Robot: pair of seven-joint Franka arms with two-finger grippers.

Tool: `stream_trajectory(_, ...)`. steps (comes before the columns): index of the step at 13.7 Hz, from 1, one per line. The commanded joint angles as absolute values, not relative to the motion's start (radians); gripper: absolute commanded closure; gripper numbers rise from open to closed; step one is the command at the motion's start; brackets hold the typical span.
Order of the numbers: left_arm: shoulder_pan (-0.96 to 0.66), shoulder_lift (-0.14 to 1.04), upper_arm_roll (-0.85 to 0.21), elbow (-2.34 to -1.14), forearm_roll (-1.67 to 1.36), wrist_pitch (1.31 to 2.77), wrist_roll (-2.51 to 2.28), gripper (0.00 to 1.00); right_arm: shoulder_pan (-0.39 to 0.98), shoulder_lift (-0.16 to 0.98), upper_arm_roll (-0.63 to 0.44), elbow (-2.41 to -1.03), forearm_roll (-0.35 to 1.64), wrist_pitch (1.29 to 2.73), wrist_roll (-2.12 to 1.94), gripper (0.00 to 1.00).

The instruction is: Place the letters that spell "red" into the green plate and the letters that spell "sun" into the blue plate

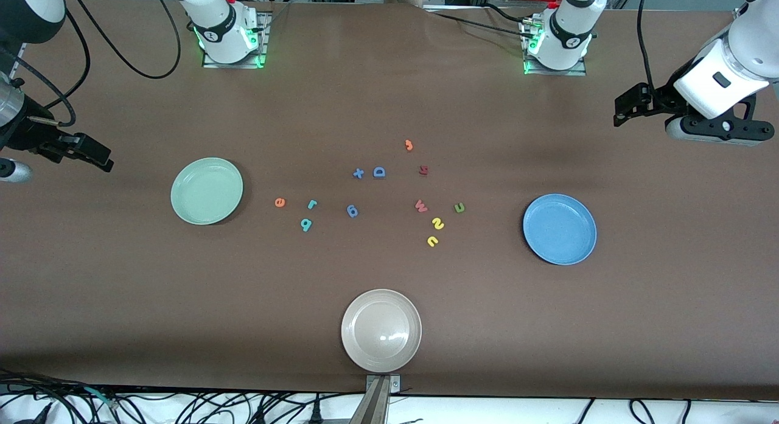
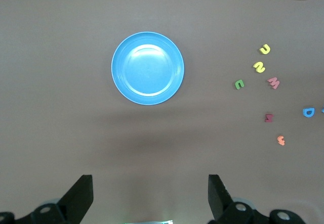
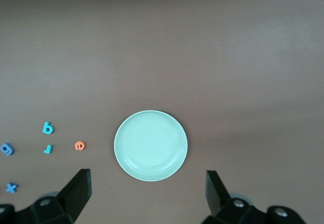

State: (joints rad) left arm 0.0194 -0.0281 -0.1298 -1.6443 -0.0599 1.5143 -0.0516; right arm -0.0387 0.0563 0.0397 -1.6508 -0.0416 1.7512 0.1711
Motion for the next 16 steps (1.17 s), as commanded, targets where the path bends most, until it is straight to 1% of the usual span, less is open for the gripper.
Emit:
stream_trajectory(1,0.011,-0.011,-0.126,-1.614,-0.040,1.508,-0.035,0.00,-0.035,0.063,0.038,-1.634,-0.029,1.738,0.178,0.00)
stream_trajectory(12,0.011,-0.011,-0.126,-1.614,-0.040,1.506,-0.035,0.00,-0.025,0.067,0.040,-1.646,-0.037,1.750,0.212,0.00)
stream_trajectory(16,0.011,-0.012,-0.126,-1.614,-0.040,1.506,-0.035,0.00,-0.025,0.057,0.040,-1.690,-0.038,1.798,0.210,0.00)
